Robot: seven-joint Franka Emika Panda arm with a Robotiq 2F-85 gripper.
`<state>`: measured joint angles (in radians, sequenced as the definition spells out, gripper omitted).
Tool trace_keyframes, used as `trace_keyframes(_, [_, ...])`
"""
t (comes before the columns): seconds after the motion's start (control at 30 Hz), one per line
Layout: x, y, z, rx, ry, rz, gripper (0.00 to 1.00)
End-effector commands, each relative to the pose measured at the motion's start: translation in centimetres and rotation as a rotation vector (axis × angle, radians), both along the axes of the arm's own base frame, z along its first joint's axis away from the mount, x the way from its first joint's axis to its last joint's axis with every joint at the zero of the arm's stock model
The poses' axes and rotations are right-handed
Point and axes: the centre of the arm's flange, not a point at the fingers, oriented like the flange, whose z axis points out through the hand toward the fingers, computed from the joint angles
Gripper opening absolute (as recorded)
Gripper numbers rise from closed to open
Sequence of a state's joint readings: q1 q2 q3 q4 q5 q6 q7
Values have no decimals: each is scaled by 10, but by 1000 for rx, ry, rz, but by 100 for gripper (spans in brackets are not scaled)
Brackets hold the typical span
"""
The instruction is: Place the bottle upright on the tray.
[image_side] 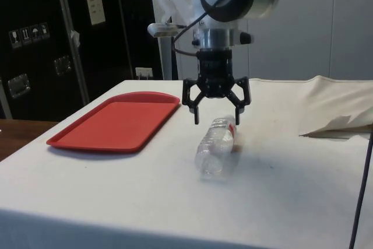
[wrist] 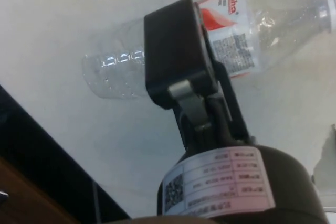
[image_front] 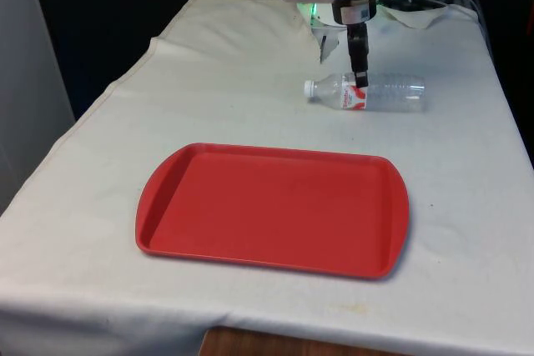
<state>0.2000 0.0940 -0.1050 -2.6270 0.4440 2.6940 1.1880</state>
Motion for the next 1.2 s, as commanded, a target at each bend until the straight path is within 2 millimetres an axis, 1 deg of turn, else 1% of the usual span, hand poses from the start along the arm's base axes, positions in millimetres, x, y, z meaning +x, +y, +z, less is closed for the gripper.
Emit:
trace_keyframes(0.0, [2, 2, 5, 24, -13, 7, 100])
trace_keyframes(0.2, [3, 1, 2, 48, -21, 40, 100])
trace_keyframes(0.3, [-1, -1, -5, 37, -10, 58, 100])
trace_keyframes(0.33, [2, 2, -2, 59, -20, 66, 100])
trace_keyframes(0.5, [1, -3, -9, 72, -15, 87, 100])
trace_keyframes(0.6, [1, -10, -11, 85, -15, 93, 100])
trace_keyframes(0.63, [-1, -9, -15, 64, -8, 91, 100])
trace_keyframes(0.67, [1, -11, -10, 91, -15, 96, 100])
trace_keyframes(0.87, [1, -23, -11, 128, -3, 103, 100])
trace_keyframes(0.9, [0, -22, -14, 110, 6, 104, 100])
trace_keyframes(0.93, [1, -25, -11, 135, -2, 105, 100])
trace_keyframes(1.17, [0, -38, -13, 179, 8, 114, 100])
